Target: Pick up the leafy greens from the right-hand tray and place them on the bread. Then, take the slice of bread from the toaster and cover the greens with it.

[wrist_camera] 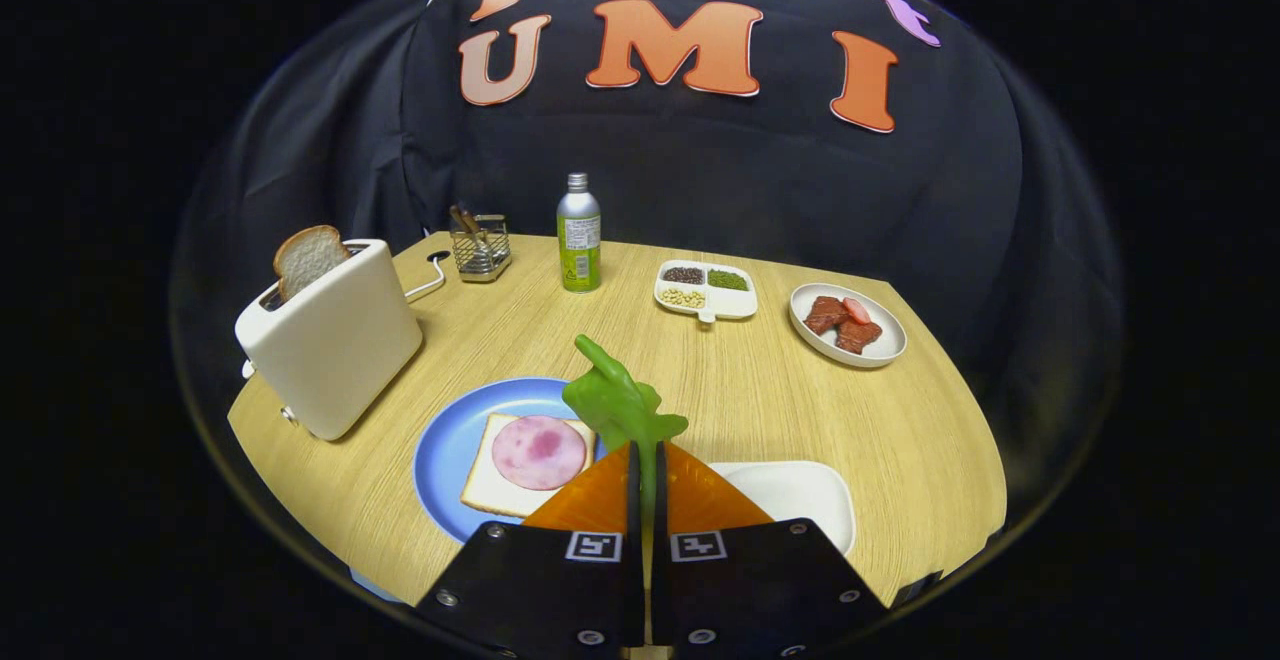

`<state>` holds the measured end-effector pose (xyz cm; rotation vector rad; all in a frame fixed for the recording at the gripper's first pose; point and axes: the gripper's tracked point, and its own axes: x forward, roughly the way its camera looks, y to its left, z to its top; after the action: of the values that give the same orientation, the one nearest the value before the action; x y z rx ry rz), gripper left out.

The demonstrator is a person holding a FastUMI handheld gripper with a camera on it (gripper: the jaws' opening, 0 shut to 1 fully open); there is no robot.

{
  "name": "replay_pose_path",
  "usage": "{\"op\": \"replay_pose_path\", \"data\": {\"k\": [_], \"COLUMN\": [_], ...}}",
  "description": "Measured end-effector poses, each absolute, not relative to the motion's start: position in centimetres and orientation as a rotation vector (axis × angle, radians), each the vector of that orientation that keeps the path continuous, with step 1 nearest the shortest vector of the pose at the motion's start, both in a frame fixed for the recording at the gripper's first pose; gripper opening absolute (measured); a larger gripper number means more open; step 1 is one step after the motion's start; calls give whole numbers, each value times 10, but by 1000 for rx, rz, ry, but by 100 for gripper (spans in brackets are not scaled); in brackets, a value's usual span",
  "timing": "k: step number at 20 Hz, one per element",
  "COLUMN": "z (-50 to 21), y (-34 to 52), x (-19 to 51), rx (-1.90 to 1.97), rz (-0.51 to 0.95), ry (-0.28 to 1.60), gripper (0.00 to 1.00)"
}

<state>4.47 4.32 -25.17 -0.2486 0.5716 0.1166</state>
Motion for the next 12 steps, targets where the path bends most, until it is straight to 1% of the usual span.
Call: {"op": "replay_pose_path", "data": {"k": [12], "z": [-270], "y": [86], "x": [50], "rx": [-265], "rz": [173], "ry": [609], "gripper": [4]}}
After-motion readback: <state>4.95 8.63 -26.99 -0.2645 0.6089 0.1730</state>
